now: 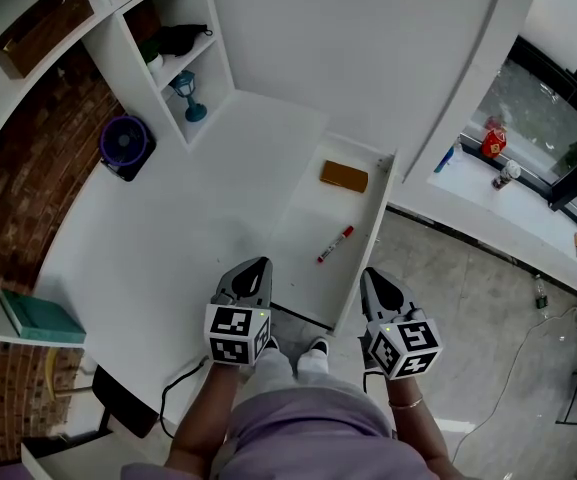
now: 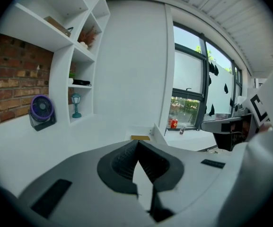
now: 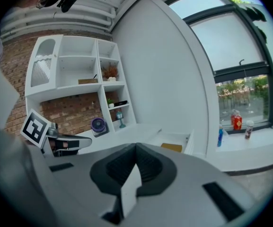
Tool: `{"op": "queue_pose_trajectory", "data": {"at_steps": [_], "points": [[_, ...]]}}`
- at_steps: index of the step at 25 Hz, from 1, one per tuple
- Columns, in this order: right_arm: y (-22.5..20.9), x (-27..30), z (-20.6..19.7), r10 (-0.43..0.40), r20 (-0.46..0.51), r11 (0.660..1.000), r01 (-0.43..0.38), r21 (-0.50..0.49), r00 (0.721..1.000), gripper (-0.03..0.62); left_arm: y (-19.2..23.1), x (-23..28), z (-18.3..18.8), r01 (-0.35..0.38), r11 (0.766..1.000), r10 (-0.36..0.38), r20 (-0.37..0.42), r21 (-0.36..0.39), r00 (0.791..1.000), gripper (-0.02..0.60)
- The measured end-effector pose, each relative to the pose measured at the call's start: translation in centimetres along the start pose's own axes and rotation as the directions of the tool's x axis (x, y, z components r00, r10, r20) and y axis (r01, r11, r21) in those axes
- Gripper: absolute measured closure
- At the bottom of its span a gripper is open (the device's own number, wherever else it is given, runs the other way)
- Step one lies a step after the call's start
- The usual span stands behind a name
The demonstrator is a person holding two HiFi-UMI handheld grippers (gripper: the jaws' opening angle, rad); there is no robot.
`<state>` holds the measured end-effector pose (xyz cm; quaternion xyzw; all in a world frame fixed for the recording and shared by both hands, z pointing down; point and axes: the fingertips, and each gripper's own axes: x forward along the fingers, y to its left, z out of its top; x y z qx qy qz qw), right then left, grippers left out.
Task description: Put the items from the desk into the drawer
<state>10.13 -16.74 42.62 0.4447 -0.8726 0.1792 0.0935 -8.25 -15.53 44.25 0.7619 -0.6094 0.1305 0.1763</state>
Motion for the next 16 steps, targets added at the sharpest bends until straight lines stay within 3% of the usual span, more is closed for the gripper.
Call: {"op": "queue_pose_trajectory", "data": {"at_steps": [16], "points": [[-0.5,-0.4,0.6,0.030,0.008,0.999,-0.030,-0.032,1.000,0.591,-1.5,0.3,0.2,0.027,1.000,-0.027,0.005,0.007,1.000,0.581]]}}
